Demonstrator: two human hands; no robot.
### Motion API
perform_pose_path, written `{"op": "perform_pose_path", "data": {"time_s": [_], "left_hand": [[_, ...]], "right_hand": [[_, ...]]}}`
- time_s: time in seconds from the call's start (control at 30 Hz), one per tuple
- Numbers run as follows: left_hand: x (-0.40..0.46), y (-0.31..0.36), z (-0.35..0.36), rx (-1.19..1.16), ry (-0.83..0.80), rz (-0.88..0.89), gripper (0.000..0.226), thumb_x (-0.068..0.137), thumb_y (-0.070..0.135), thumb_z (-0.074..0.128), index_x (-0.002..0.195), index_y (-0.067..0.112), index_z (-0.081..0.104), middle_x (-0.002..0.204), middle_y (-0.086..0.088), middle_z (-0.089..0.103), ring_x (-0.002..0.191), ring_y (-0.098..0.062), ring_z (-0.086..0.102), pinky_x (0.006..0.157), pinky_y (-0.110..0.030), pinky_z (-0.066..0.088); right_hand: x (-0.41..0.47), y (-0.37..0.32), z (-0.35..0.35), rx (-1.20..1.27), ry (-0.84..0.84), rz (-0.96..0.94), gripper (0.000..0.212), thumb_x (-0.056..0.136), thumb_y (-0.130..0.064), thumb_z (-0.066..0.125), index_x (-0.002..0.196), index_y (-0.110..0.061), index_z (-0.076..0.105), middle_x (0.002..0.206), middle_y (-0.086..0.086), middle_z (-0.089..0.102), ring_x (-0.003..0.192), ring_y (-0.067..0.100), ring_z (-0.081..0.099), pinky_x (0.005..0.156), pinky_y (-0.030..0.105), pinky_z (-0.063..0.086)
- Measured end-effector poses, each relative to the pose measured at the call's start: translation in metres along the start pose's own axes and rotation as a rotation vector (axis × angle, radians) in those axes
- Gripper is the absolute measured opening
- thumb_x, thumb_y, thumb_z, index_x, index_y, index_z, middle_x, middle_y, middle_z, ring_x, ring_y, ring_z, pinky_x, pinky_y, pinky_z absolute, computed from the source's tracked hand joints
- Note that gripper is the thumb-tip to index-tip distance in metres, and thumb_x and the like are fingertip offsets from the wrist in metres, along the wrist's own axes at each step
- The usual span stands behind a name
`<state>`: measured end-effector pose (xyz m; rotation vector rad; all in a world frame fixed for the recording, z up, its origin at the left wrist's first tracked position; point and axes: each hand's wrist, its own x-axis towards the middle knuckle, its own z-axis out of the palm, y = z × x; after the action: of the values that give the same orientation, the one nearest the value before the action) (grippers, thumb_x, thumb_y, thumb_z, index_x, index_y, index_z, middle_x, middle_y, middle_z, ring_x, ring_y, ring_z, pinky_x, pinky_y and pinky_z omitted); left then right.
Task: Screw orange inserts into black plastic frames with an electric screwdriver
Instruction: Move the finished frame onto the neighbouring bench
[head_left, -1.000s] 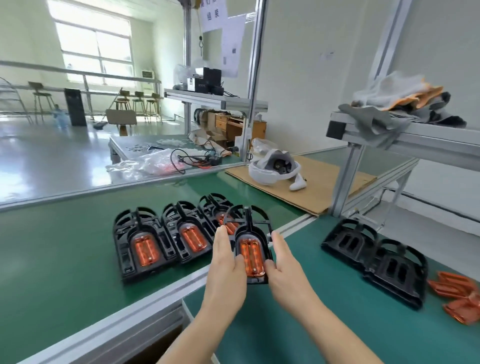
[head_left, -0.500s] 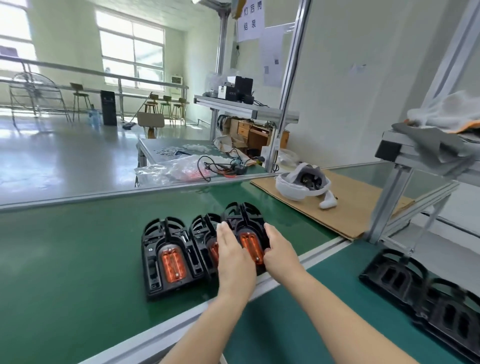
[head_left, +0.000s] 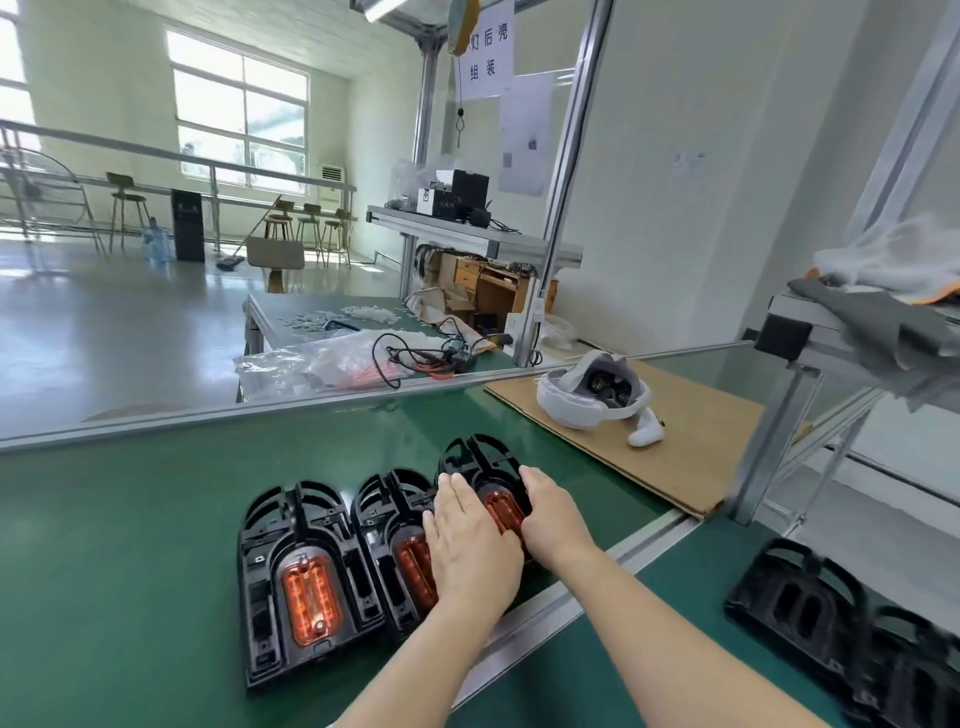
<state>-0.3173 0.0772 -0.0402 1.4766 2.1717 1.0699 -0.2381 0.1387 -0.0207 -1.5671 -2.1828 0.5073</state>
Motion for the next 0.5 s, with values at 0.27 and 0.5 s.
{"op": "perform_pose_path", "data": {"time_s": [0.27,0.5], "left_hand": [[-0.003,-0.014,0.012,0.333,0.031,0.132,0.079,0.096,0.039,0.037,0.149,0.005,-0.009,0.159,-0.01,-0.011,0.146,-0.024,-0.012,0.116,-0.045,-0.01],[-0.004,-0.026,0.017,0.522,0.041,0.238,0.076,0.097,0.05,0.024,0.149,0.008,-0.011,0.159,-0.008,-0.015,0.144,-0.027,-0.021,0.111,-0.053,-0.017]], "right_hand": [[0.005,0.009,0.011,-0.086,0.004,-0.044,0.056,0.092,0.007,0.038,0.146,-0.007,0.034,0.154,0.006,0.034,0.14,0.022,0.034,0.111,0.033,0.031],[0.005,0.015,0.018,-0.074,0.024,-0.076,0.066,0.093,0.008,0.036,0.154,-0.011,0.018,0.161,0.004,0.018,0.147,0.017,0.016,0.118,0.028,0.017]]}}
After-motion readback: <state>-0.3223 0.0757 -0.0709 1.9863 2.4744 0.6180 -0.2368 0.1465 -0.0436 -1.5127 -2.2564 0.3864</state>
